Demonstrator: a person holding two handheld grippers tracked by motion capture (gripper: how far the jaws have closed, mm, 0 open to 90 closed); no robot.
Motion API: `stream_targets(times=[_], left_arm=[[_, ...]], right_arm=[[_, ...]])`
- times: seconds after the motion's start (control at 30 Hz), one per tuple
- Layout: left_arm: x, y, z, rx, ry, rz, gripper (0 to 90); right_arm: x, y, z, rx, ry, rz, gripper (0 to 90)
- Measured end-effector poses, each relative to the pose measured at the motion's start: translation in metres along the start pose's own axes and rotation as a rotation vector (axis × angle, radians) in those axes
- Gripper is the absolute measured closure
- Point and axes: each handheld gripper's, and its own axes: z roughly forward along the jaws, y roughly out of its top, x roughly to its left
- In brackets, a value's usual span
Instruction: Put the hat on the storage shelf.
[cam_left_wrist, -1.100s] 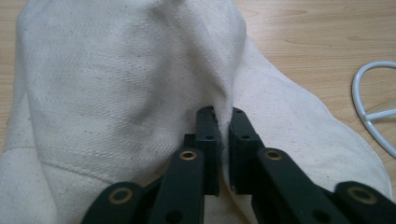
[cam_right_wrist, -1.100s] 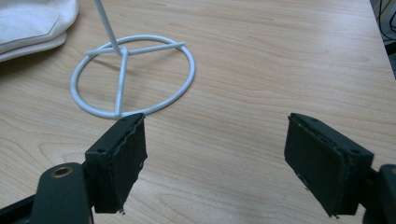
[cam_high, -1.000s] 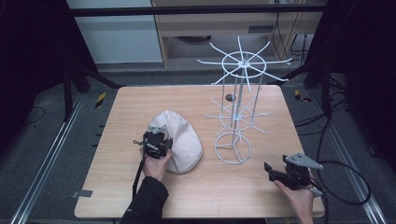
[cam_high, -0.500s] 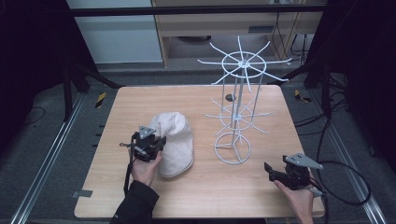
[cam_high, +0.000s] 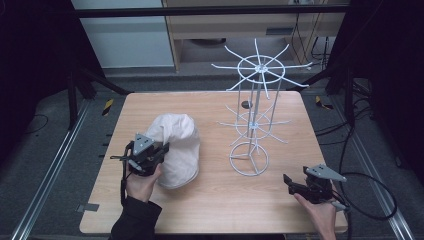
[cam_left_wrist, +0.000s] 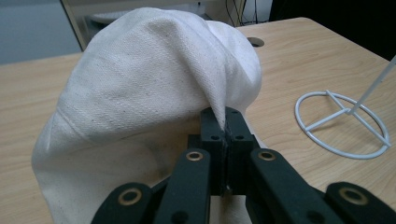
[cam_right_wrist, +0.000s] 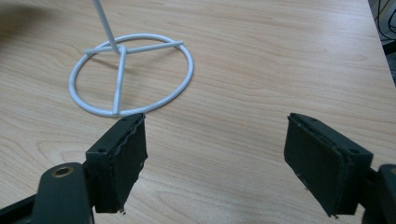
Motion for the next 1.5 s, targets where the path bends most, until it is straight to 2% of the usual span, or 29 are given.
stream_targets(times=[0.2,0.4,0.83,1.1,1.5], left_arm=[[-0.002,0.004,-0.007,-0.023,-0.006,0.038,88.6],[0.0,0.008,-0.015,-0.049,-0.012,0.042,88.6],[0.002,0.026,-0.052,-0.181,-0.013,0.039,88.6],[-0.002,0.034,-0.071,-0.257,-0.038,0.037,88.7],[-0.006,0.044,-0.091,-0.327,-0.038,0.057,88.7]], right_arm=[[0.0,0.001,-0.002,-0.009,0.0,0.003,21.0],[0.0,0.001,-0.002,-0.011,-0.001,-0.006,21.0],[0.001,0.001,-0.001,-0.014,-0.002,-0.011,21.1],[0.001,0.001,-0.002,-0.015,-0.001,-0.009,21.1],[0.0,0.0,-0.001,-0.018,-0.005,-0.015,21.1]])
